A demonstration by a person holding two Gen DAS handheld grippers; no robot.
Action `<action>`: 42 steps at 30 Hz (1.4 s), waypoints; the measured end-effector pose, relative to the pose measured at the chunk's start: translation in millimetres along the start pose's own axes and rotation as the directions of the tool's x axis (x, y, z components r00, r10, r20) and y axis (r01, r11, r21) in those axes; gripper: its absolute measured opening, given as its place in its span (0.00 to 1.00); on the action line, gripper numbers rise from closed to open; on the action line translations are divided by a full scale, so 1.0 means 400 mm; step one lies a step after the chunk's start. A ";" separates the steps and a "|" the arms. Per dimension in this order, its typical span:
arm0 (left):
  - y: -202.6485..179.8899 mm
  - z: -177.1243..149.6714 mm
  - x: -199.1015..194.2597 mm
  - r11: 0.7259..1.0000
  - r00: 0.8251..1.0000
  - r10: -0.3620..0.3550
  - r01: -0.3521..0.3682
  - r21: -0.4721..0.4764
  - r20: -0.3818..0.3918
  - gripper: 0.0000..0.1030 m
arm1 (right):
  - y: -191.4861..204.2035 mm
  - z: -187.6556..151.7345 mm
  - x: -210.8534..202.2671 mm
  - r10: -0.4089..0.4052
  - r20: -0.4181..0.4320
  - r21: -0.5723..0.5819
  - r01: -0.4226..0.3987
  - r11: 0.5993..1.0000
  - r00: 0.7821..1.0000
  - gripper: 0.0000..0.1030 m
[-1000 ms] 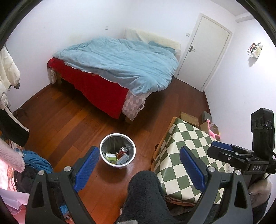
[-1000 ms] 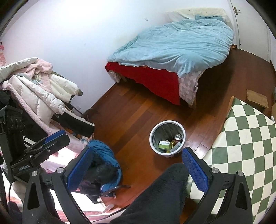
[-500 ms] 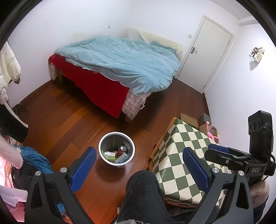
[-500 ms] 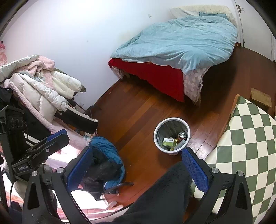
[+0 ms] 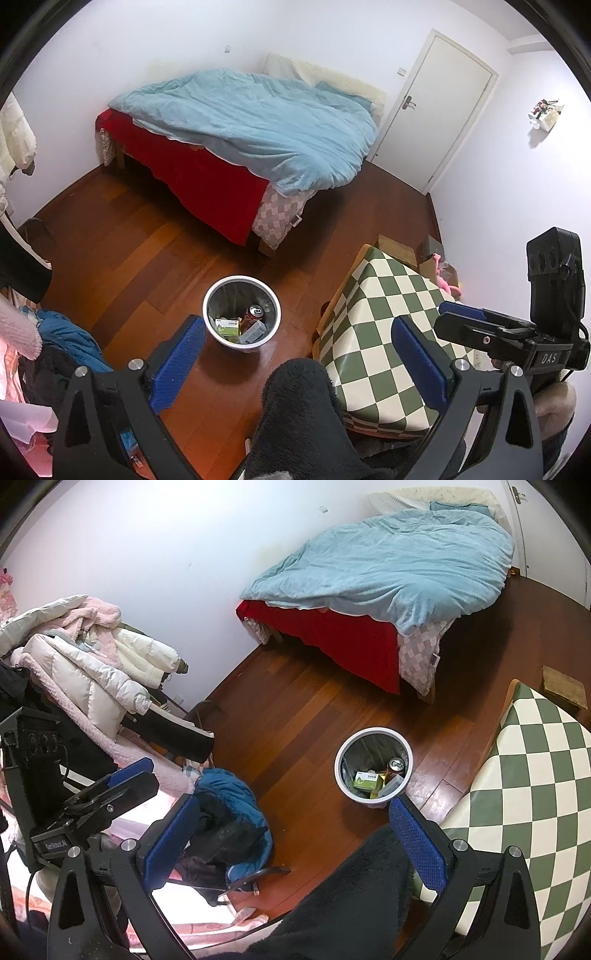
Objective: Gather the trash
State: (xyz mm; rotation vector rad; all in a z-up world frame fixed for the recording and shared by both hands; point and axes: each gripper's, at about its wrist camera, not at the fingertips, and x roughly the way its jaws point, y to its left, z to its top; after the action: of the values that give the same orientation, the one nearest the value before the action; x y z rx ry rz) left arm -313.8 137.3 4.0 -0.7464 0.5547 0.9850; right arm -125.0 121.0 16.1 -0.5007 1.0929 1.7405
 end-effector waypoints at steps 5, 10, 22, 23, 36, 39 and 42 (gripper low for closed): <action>-0.002 0.002 0.001 1.000 1.000 -0.008 0.008 0.003 -0.002 0.99 | -0.001 0.000 -0.001 0.000 -0.001 -0.002 0.000 1.000 1.000 1.00; -0.008 -0.002 -0.004 1.000 1.000 -0.005 0.005 0.003 0.003 0.99 | -0.002 -0.001 -0.002 0.001 -0.001 -0.003 -0.001 1.000 1.000 1.00; -0.007 0.001 -0.008 1.000 1.000 -0.004 0.004 -0.001 0.007 0.99 | 0.016 -0.007 -0.009 0.011 0.000 -0.012 -0.011 1.000 1.000 1.00; -0.007 0.001 -0.007 1.000 1.000 -0.005 0.005 -0.002 0.006 0.99 | 0.017 -0.007 -0.009 0.010 0.000 -0.012 -0.010 1.000 1.000 1.00; -0.005 -0.001 -0.008 1.000 1.000 -0.005 0.005 -0.002 0.007 0.99 | 0.029 -0.007 -0.009 0.014 -0.007 -0.011 -0.014 1.000 1.000 1.00; -0.005 0.001 -0.012 1.000 1.000 -0.003 0.003 0.000 0.010 0.99 | 0.030 -0.007 -0.008 0.013 -0.006 -0.013 -0.013 1.000 1.000 1.00; -0.007 0.008 -0.020 1.000 1.000 0.000 0.000 0.001 0.016 0.99 | 0.028 -0.006 -0.008 0.016 -0.007 -0.009 -0.016 1.000 1.000 1.00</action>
State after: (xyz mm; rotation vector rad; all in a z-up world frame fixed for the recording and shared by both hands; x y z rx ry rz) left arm -314.7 134.5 12.7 -0.7374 0.5407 0.9897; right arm -134.1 116.2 22.2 -0.5051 1.0966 1.7595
